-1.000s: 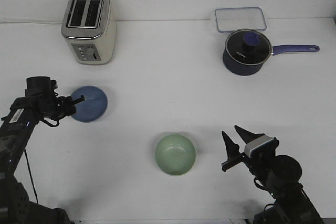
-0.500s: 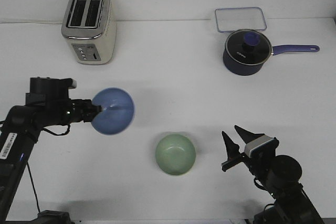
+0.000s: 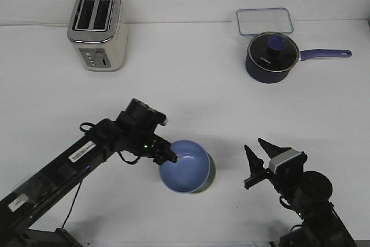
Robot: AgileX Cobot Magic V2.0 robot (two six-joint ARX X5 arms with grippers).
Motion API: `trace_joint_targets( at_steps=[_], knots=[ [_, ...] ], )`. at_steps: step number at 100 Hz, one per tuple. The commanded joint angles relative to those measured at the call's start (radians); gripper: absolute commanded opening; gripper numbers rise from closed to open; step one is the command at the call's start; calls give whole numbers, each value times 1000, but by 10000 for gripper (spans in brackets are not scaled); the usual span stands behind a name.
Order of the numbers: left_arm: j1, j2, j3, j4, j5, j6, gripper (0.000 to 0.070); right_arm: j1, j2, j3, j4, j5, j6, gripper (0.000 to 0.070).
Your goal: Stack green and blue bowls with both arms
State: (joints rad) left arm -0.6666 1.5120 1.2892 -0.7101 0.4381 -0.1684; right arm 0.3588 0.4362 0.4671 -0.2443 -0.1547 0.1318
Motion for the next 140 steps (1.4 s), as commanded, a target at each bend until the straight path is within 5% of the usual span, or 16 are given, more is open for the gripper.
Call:
trace_joint_targets(
  at_steps=[1,40,45,56,64,80,103,113,124,133,140],
  knots=[
    [-30,38,15,37,-3,-25,13,3,3,3,8,-3,10,308],
    [-82,124,15,88,-106,-23,23,3,3,3,9,-4,10,308],
    [-82,125,15,90,-104,-23,111,3,3,3,9,-4,10,308],
    [-82,125,15,114,-101,-24,426,3,3,3,9,-4,10,308],
    [-78,119,19,128,-101,-24,482,3,3,3,9,-3,10,308],
    [-27,48,41,135,-158,-21,482,3,3,3,9,-3,9,308],
    [97,-177,45,151,-534,72,473,2,3,3,8,27,6,308],
    [169,-273,45,154,-607,101,342,2,3,3,7,63,6,308],
    [262,-364,37,135,-607,134,12,2,1,3,4,97,8,252],
    [323,-436,-7,142,-607,146,13,2,-16,3,-11,124,36,9],
    [367,-514,-93,204,-607,169,13,2,-47,3,-42,171,68,0]
  ],
)
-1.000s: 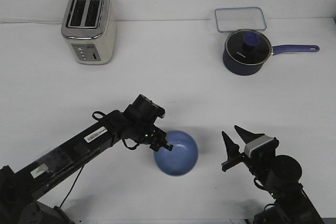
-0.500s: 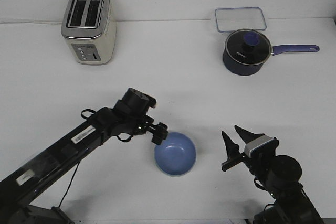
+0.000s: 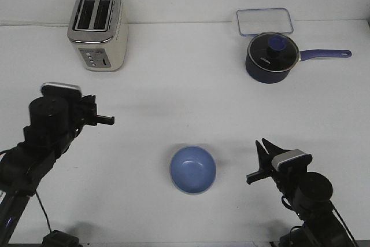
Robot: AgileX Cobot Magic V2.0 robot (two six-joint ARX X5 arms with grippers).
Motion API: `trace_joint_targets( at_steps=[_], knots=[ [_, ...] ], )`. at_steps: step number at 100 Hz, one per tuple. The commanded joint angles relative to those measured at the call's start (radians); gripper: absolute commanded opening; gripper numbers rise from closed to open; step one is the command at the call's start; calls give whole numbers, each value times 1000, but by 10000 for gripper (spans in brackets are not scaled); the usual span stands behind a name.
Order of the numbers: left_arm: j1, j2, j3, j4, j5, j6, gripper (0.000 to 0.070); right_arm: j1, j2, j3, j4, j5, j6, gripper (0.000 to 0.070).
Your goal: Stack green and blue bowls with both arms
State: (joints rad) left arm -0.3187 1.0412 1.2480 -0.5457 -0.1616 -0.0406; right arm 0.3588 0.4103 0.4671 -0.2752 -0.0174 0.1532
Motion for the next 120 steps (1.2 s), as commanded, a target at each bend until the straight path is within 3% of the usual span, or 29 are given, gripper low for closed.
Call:
trace_joint_targets(
  at_steps=[1,18,35,65,120],
  knots=[
    [26,-57,-68,53,-8,45,13,2,-26,3,-16,42,48,0],
    [109,-330,-422,387,-5,118,13,2,-141,1,-79,160,8,0],
    [150,-560,-747,674,14,124,12,2,-200,-3,-34,202,-31,0],
    [156,-618,-814,705,13,74,14,2,-200,-3,-1,226,-42,0],
    [155,-620,-813,704,13,74,14,2,-200,-3,-2,227,-42,0]
  ],
)
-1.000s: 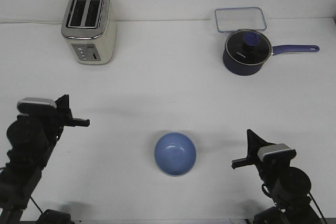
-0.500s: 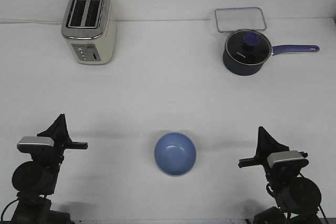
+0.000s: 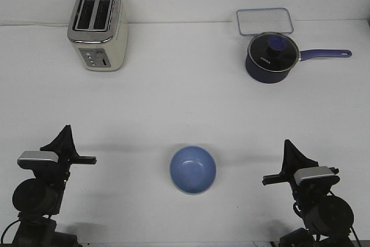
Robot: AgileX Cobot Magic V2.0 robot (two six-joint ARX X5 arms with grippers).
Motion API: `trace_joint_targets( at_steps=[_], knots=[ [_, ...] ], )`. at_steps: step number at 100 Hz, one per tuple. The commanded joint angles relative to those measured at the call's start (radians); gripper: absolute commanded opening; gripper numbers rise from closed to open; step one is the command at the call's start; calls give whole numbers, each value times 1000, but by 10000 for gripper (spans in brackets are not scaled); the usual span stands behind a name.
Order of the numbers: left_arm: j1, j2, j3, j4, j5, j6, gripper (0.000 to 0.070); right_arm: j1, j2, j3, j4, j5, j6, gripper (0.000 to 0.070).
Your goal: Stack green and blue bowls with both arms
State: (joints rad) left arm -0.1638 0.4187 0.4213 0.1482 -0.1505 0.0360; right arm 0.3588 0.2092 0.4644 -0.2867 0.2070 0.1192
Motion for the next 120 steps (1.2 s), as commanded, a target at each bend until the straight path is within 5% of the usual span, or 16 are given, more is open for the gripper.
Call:
trace_joint_targets(
  at_steps=[1,24,42,78,120],
  knots=[
    [0,3,13,10,2,-3,15,2,1,-1,10,3,-8,0],
    [9,-24,-2,2,9,27,14,2,1,-1,10,3,-8,0],
    [103,-133,-154,51,199,24,14,2,1,-1,10,3,-8,0],
    [175,-419,-383,32,200,-48,14,2,1,-1,10,3,-8,0],
    [197,-414,-408,39,200,-48,15,2,1,-1,10,3,-8,0]
  ],
)
